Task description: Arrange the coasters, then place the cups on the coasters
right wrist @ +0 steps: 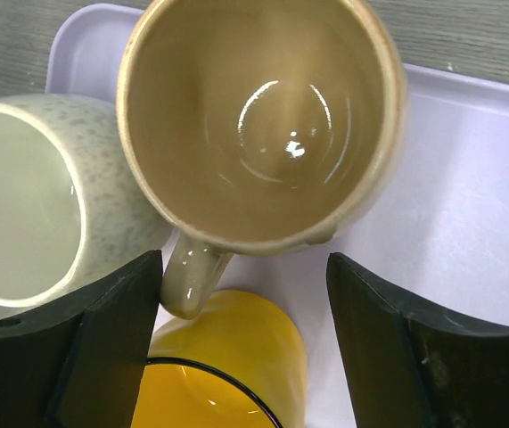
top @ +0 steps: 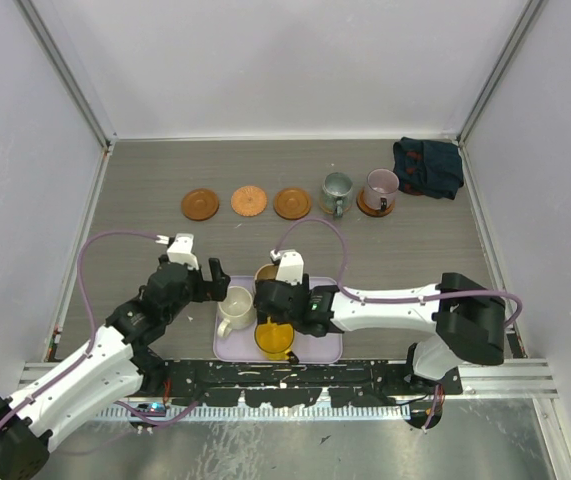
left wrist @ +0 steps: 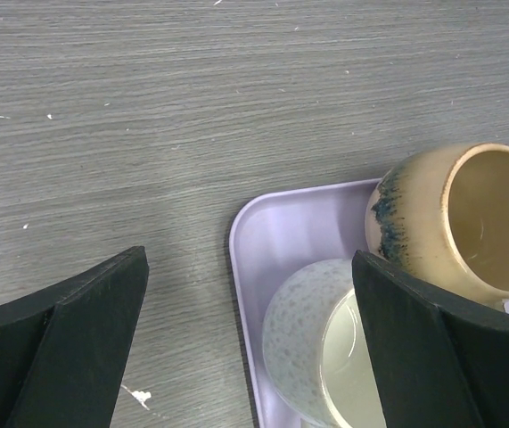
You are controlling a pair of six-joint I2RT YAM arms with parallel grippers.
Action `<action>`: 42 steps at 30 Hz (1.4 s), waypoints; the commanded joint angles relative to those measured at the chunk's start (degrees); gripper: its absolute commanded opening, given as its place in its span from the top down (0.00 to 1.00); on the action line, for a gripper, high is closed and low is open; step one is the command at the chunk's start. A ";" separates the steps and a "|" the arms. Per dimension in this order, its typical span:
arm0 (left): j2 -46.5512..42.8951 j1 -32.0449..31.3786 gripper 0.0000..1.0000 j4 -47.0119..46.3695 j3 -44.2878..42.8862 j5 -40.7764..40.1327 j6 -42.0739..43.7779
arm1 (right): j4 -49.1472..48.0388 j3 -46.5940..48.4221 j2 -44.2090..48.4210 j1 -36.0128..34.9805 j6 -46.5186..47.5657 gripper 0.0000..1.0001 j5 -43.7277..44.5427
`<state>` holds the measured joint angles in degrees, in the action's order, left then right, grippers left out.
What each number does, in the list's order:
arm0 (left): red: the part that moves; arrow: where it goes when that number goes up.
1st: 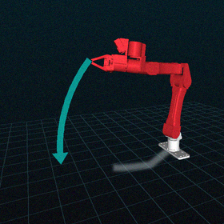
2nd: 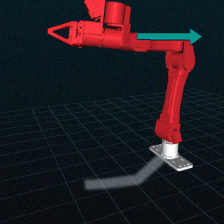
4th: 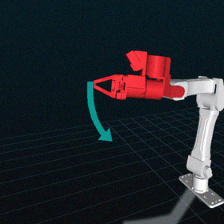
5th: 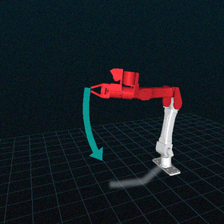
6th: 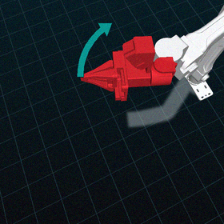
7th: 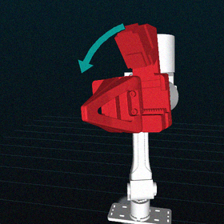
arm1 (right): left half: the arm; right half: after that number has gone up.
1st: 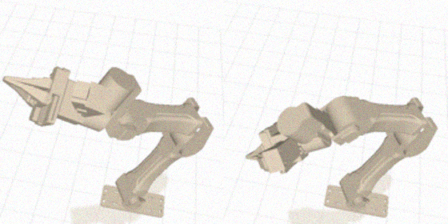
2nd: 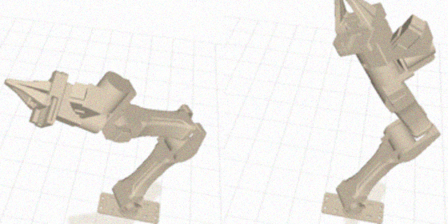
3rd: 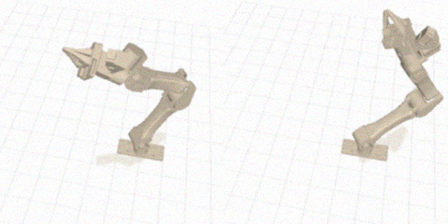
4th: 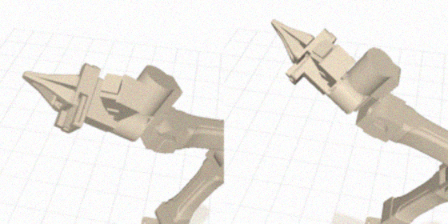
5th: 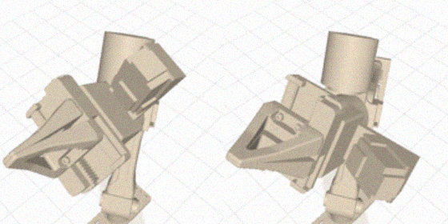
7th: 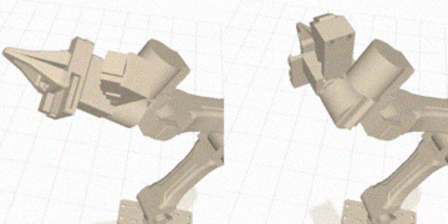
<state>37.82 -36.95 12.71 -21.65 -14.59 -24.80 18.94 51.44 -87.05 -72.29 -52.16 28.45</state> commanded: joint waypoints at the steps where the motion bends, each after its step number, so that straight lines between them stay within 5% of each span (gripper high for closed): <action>1: -1.60 0.06 0.02 -2.93 0.53 0.93 0.16 | 7.63 -0.25 1.44 -0.90 -6.83 0.23 6.66; 12: -0.87 0.04 0.02 -3.60 0.82 1.08 -0.25 | 19.20 -1.89 7.53 -0.92 -10.91 0.31 13.71; 26: -0.38 0.05 0.02 -3.85 0.84 -0.45 -0.76 | 15.69 5.74 0.91 -0.92 7.30 0.31 6.70; 42: 1.06 0.04 0.02 -4.93 0.56 -1.66 -0.78 | 8.69 2.75 -1.46 4.22 12.10 0.54 1.80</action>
<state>38.54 -36.95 11.42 -20.71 -14.83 -25.10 31.97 55.18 -88.14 -69.60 -41.56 30.24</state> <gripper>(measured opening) 0.983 0.477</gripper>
